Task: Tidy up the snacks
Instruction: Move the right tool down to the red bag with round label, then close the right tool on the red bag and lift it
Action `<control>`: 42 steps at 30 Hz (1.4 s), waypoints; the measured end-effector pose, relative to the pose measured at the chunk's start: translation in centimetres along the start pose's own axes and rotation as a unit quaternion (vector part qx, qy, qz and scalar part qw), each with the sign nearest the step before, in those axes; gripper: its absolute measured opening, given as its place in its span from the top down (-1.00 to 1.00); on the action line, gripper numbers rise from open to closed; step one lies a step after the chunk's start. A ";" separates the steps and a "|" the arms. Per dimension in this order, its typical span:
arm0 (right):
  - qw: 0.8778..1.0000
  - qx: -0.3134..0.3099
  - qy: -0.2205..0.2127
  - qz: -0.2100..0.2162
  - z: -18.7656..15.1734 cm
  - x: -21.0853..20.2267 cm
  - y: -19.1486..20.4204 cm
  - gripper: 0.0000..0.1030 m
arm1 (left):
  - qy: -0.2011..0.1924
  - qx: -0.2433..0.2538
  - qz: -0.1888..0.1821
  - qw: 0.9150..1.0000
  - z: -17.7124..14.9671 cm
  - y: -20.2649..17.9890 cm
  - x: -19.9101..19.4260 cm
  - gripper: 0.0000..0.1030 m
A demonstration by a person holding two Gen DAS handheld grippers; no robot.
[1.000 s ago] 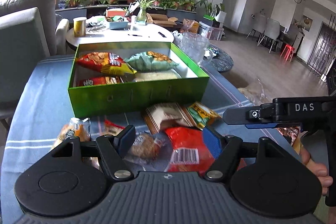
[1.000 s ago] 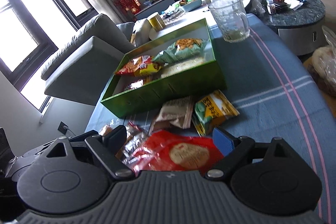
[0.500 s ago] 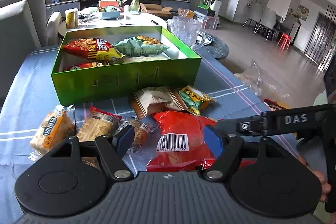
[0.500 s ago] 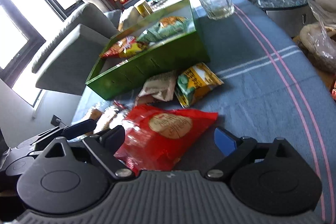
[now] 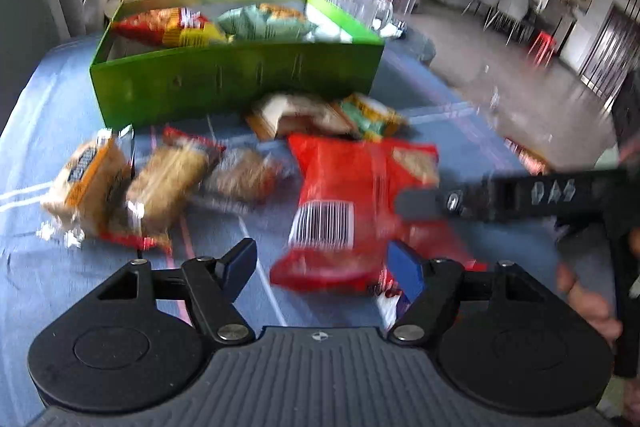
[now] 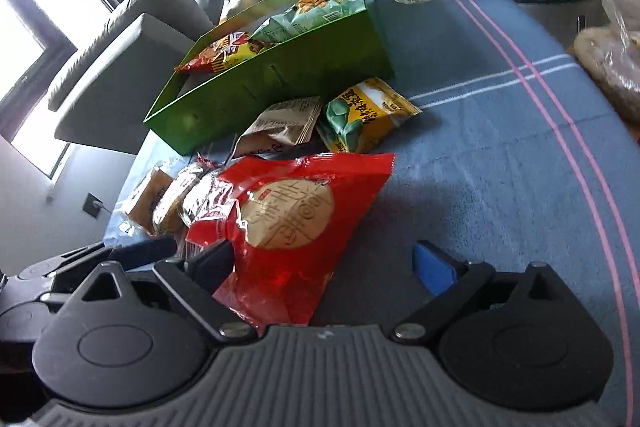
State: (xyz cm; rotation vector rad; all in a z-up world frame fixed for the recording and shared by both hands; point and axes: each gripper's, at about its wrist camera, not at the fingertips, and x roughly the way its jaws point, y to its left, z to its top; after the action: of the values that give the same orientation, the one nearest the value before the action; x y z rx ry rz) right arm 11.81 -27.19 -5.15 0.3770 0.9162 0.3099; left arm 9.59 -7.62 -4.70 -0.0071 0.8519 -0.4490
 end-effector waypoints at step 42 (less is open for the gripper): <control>1.000 0.000 0.001 0.016 1.5 2.2 1.8 -0.54 | -0.028 -0.007 -0.012 1.000 1.7 -0.9 1.2 -0.20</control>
State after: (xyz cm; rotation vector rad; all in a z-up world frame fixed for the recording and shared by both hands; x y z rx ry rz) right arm 14.09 -24.90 -5.08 0.3912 0.9133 0.3390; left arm 11.17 -9.22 -4.28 -0.0418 0.8012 -0.4628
